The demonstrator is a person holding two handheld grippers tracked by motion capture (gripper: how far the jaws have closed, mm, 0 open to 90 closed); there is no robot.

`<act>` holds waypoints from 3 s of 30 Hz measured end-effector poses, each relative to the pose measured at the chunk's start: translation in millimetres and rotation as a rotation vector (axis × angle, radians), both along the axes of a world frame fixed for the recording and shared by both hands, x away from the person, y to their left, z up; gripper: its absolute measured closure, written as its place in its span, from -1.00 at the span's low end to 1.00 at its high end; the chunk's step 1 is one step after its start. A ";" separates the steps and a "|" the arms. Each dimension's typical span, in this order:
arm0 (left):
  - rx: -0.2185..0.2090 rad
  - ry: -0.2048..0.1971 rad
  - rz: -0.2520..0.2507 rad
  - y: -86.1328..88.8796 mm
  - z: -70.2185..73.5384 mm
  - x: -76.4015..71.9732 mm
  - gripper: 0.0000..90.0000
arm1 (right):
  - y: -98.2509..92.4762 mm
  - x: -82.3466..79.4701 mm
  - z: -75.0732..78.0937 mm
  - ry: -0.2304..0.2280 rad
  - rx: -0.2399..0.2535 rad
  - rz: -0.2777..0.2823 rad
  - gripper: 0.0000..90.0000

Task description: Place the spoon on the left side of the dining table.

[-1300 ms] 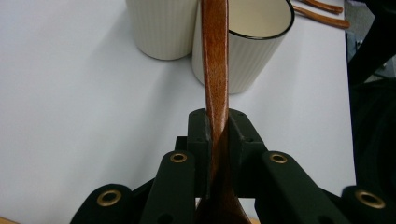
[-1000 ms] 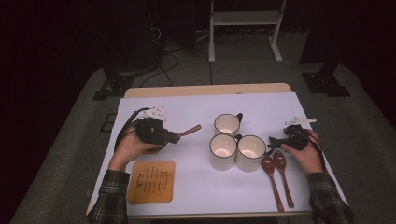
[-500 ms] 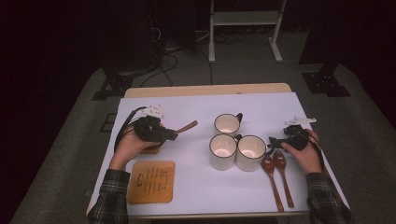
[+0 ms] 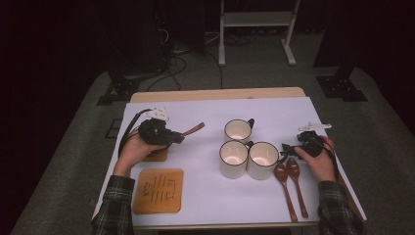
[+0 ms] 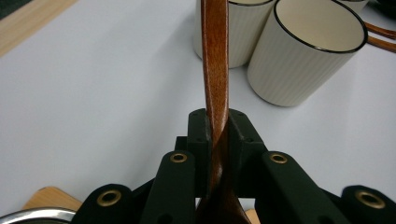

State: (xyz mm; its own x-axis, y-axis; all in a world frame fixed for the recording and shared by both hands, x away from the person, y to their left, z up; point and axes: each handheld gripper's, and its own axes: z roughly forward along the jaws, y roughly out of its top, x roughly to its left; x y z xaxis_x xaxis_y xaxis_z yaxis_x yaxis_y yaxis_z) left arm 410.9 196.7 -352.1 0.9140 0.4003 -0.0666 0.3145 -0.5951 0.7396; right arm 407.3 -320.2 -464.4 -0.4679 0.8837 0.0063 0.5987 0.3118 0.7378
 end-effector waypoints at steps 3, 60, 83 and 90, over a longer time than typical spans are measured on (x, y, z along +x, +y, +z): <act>0.000 -0.004 0.003 1.5 1.3 2.9 0.79 | -0.1 0.1 0.0 0.002 0.001 0.000 -0.58; -0.047 -0.007 0.119 49.2 -18.4 40.5 0.79 | 0.7 -0.4 0.0 -0.001 -0.006 -0.001 -0.57; -0.052 -0.012 0.200 68.6 -34.5 48.4 0.78 | 0.8 -0.4 0.0 -0.001 -0.006 -0.002 -0.58; -0.045 -0.005 0.220 72.3 -39.3 50.1 0.78 | 0.7 -0.5 0.0 -0.001 -0.006 -0.002 -0.58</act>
